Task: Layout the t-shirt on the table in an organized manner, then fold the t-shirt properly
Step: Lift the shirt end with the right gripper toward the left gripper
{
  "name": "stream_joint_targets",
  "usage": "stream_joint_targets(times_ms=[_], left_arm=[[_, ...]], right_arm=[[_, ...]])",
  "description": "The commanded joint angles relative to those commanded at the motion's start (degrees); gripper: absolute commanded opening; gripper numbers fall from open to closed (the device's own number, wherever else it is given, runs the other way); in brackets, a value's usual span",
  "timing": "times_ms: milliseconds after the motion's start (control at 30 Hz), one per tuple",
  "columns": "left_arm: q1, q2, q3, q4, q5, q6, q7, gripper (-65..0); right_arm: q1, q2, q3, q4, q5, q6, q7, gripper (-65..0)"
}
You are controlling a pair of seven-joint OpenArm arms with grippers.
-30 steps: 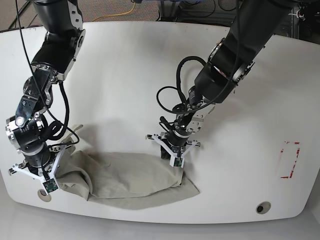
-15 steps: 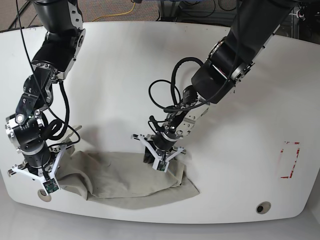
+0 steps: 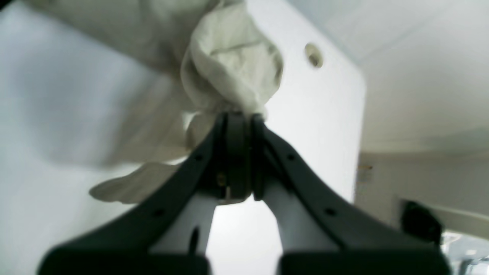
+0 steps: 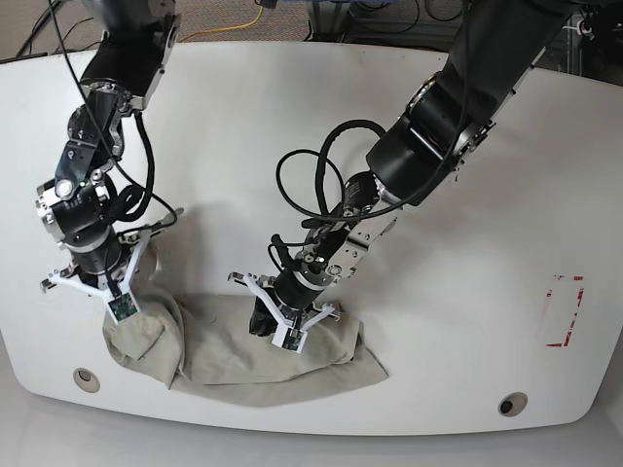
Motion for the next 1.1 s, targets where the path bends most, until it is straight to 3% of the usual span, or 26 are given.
stream_joint_targets(times_ms=[167,433,667,900,1100], left_arm=[[-0.2,0.0,-0.1,0.2,0.0,0.0,-0.1,-60.8],[-1.8,0.0,-0.2,-1.2,0.0,0.0,-0.2,-60.7],[-3.3,0.0,-0.1,-4.9,0.0,0.0,-0.3,-60.7],[-3.3,0.0,0.0,-5.0,0.0,0.0,-0.3,-60.7],[-3.3,0.0,0.2,-5.0,0.0,0.0,-0.3,-60.7]], right_arm=[[-6.4,-2.3,-0.4,0.0,2.6,0.00,0.0,-64.7],[-13.7,-3.0,-1.0,-0.3,9.0,0.00,0.0,-64.7],[-20.1,-3.0,-6.9,-0.2,9.8,0.00,0.0,-64.7],[-27.3,-2.8,-14.2,-0.2,14.2,0.00,0.0,-64.7],[-30.1,-2.5,-21.0,-0.3,13.8,0.00,0.0,-64.7]])
